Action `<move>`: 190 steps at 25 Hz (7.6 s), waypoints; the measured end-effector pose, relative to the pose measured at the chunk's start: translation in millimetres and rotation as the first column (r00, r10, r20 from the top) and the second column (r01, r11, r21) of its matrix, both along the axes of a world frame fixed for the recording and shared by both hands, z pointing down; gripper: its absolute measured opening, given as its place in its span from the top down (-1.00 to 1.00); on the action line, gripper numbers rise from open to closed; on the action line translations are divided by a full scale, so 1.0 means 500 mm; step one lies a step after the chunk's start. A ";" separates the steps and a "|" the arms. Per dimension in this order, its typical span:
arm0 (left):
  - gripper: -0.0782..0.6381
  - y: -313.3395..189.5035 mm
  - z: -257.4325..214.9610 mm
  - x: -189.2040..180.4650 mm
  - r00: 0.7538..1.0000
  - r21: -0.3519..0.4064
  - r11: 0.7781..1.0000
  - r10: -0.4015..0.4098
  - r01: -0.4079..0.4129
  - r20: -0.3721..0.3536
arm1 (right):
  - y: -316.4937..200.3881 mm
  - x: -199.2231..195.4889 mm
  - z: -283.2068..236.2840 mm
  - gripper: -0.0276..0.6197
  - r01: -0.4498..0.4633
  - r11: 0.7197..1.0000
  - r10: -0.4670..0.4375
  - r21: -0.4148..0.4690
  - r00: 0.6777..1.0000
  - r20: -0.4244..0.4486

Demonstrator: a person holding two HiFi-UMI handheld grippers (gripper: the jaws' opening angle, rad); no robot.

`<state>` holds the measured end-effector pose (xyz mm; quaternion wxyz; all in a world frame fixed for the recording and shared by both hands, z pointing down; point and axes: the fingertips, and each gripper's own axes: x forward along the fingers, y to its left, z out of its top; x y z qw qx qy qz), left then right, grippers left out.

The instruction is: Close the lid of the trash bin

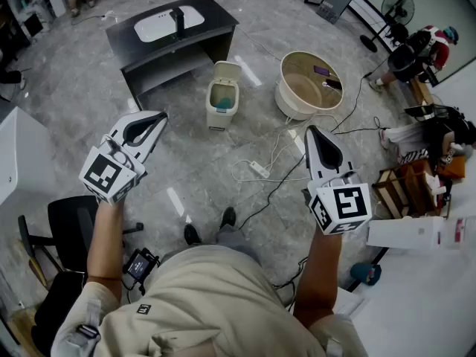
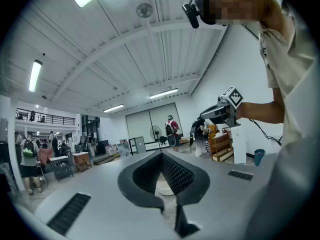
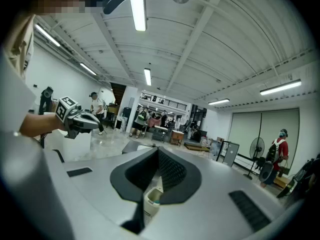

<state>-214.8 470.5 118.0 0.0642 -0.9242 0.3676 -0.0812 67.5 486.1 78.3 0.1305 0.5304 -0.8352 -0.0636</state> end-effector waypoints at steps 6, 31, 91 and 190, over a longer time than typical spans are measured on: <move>0.74 0.026 -0.002 0.005 1.000 0.002 1.000 0.014 -0.014 -0.001 | 0.034 0.000 0.002 0.85 -0.006 1.000 0.006 0.003 1.000 -0.001; 0.74 -0.048 0.044 -0.072 1.000 -0.009 1.000 0.012 -0.012 -0.014 | -0.035 -0.055 0.026 0.83 -0.024 1.000 0.025 -0.015 0.998 0.066; 0.74 -0.909 0.091 0.241 0.986 -0.022 0.987 0.160 -0.159 0.042 | -0.837 0.238 0.132 0.83 -0.147 0.984 0.163 -0.098 0.970 0.179; 0.74 -1.541 1.009 0.324 0.979 -0.668 0.744 0.134 0.001 0.151 | -1.445 0.272 0.724 0.83 -0.047 0.810 0.136 -0.585 0.985 0.110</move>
